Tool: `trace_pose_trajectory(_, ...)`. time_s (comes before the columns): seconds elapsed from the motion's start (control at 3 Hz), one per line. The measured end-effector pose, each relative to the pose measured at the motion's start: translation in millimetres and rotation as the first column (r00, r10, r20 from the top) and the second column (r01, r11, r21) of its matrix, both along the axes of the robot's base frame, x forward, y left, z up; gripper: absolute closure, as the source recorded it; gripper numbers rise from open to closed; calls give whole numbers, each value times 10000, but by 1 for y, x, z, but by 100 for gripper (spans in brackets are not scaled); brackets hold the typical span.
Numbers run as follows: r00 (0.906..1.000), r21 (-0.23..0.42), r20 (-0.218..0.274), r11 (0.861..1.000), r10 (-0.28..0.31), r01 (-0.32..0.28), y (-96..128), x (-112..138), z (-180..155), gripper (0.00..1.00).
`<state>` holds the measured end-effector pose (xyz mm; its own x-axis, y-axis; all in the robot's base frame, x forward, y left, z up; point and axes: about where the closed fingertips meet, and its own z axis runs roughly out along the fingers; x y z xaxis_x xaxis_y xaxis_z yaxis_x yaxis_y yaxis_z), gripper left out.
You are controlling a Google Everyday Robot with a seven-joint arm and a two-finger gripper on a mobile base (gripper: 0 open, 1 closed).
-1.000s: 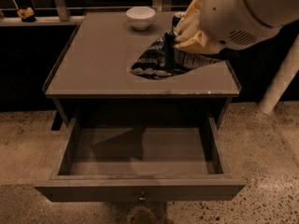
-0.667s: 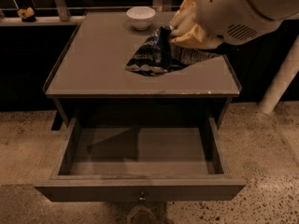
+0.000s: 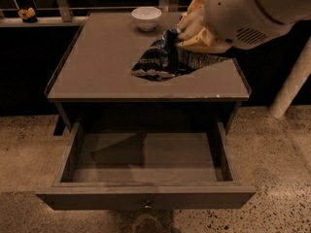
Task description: Place blue chip bag into top drawer
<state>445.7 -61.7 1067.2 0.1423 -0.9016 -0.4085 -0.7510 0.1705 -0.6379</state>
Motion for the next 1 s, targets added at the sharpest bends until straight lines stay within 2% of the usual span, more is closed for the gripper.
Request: trace_pose_trajectory(1.0,9964,273,-605,9977,-599,617,3,-30,-69,100)
